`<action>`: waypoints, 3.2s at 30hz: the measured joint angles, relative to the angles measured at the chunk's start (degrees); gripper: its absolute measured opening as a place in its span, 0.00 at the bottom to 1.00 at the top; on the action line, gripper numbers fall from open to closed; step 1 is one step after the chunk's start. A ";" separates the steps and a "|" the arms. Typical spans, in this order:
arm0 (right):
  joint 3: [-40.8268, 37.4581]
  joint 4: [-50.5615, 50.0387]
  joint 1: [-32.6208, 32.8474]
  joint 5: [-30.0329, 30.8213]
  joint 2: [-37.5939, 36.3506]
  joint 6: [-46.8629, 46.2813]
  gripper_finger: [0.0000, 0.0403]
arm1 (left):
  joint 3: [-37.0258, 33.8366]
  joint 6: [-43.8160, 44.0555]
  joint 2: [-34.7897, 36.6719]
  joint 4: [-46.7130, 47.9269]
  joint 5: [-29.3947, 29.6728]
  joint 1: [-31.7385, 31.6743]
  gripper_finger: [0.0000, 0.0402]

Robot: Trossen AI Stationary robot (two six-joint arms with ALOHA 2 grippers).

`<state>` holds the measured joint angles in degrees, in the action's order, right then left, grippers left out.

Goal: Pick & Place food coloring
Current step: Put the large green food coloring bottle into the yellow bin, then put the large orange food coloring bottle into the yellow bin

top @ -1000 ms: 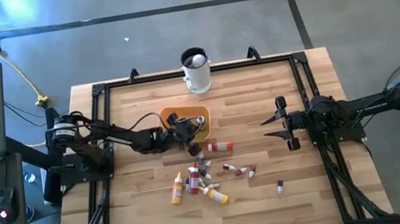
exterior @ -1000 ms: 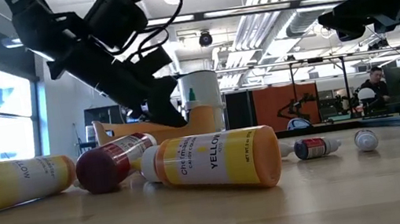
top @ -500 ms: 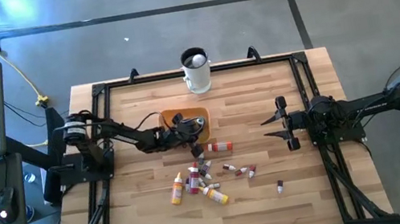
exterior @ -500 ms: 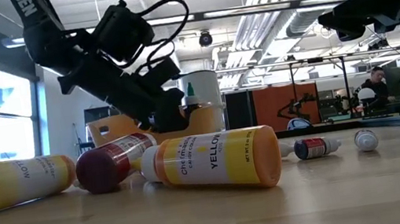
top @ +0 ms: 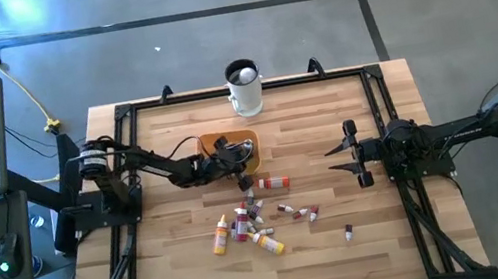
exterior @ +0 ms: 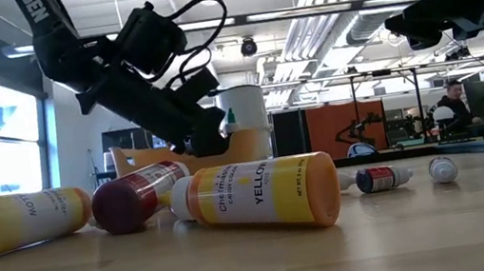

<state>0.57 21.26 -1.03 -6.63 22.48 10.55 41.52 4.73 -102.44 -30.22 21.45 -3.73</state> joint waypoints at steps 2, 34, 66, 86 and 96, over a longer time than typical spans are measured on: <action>0.01 0.00 -0.01 0.00 0.00 0.00 0.41 | 0.18 -0.01 0.74 1.42 -1.59 -0.41 0.00; -0.01 -0.18 -0.01 0.00 0.00 0.00 0.41 | 8.81 4.34 3.52 23.83 -3.38 -4.75 0.00; -0.01 10.62 0.01 -9.68 0.04 -0.79 0.41 | 8.27 7.12 37.97 50.83 -6.46 5.70 0.00; 0.02 30.80 0.07 13.72 11.37 -5.16 0.41 | -23.41 4.08 55.48 13.40 24.48 28.51 0.00; 1.21 30.99 0.08 12.33 12.50 -5.71 0.41 | -22.67 3.03 55.45 6.78 20.81 28.53 0.00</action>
<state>1.78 52.25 -0.95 5.70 34.98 4.84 18.85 7.76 -46.98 -23.44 42.26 24.80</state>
